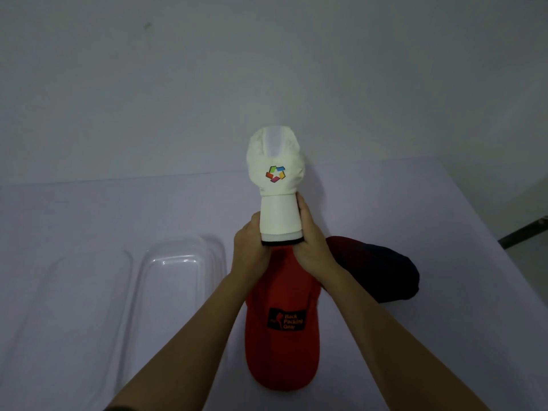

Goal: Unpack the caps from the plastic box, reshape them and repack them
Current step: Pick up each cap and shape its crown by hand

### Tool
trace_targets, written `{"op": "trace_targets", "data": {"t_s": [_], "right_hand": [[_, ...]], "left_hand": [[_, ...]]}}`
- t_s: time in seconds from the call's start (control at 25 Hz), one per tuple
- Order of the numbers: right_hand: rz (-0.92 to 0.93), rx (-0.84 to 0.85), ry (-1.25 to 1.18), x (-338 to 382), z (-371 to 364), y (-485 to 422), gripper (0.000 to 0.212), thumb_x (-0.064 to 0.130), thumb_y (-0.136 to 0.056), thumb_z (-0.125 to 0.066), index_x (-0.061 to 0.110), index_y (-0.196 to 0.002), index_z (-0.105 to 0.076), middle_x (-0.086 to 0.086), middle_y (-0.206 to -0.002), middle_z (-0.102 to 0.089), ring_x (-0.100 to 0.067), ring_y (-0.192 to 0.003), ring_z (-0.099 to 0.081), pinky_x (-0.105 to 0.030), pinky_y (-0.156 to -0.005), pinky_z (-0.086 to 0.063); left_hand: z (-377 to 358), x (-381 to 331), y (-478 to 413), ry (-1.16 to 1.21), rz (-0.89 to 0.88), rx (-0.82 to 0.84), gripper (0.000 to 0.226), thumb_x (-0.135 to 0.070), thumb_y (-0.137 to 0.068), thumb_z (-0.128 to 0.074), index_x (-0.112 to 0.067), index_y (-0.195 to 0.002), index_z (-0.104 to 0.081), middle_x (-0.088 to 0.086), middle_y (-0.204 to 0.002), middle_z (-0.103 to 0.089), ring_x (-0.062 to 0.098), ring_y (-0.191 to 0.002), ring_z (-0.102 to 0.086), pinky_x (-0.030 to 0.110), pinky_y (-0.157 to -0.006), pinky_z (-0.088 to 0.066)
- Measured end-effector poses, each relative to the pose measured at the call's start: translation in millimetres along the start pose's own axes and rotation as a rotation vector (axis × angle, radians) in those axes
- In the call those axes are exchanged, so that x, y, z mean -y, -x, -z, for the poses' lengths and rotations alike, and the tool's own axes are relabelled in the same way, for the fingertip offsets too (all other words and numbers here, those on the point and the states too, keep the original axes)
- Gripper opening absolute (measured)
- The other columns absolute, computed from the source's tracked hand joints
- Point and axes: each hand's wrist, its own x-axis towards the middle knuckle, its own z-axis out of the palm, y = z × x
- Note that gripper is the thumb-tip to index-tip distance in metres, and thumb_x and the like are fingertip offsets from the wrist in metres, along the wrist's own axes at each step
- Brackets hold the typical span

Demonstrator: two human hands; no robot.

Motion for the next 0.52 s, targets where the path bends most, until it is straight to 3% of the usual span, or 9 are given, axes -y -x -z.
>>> {"op": "trace_targets", "data": {"t_s": [0.08,0.2,0.28,0.4,0.52], "right_hand": [[-0.053,0.041,-0.077,1,-1,-3,0.056,0.006,-0.096,-0.043,0.04,-0.136,-0.023,0.028,-0.129,-0.041,0.007,-0.119,-0.044,-0.023,-0.104,-0.033],[-0.099,0.046,-0.108,-1,-2,-8,0.043,0.036,-0.087,-0.045,0.051,-0.125,-0.032,0.028,-0.123,-0.045,-0.001,-0.122,-0.045,-0.034,-0.111,-0.032],[-0.074,0.066,-0.007,-10,3,-13,0.049,0.04,-0.083,-0.041,0.053,-0.129,-0.034,0.024,-0.129,-0.046,-0.01,-0.129,-0.043,-0.046,-0.117,-0.023],[0.038,0.009,0.235,-22,12,-17,0.064,0.021,-0.087,-0.046,0.033,-0.146,-0.023,0.009,-0.14,-0.047,-0.015,-0.127,-0.047,-0.053,-0.111,-0.031],[0.125,-0.094,0.328,-17,14,-10,0.067,0.027,-0.093,-0.046,0.017,-0.151,-0.012,-0.004,-0.154,-0.029,-0.019,-0.138,-0.035,-0.051,-0.113,-0.03]], "left_hand": [[2,-3,-2,0.086,0.05,0.037,0.025,-0.002,-0.081,-0.043,0.011,-0.094,-0.06,0.022,-0.08,-0.067,0.023,-0.065,-0.057,0.017,-0.059,-0.041],[5,-2,-5,0.135,0.062,0.068,0.026,-0.003,-0.082,-0.041,0.009,-0.095,-0.06,0.016,-0.081,-0.066,0.019,-0.068,-0.056,0.009,-0.06,-0.041],[5,1,-4,0.101,0.046,0.088,0.027,-0.004,-0.083,-0.04,0.009,-0.095,-0.06,0.019,-0.084,-0.067,0.022,-0.07,-0.058,0.007,-0.062,-0.039],[2,4,0,-0.003,0.07,0.06,0.026,-0.006,-0.087,-0.045,0.008,-0.104,-0.059,0.022,-0.096,-0.066,0.026,-0.082,-0.06,0.023,-0.069,-0.045],[0,3,1,-0.031,0.075,-0.075,0.024,-0.001,-0.089,-0.053,0.001,-0.113,-0.054,0.016,-0.101,-0.064,0.023,-0.09,-0.061,0.04,-0.078,-0.052]]}}
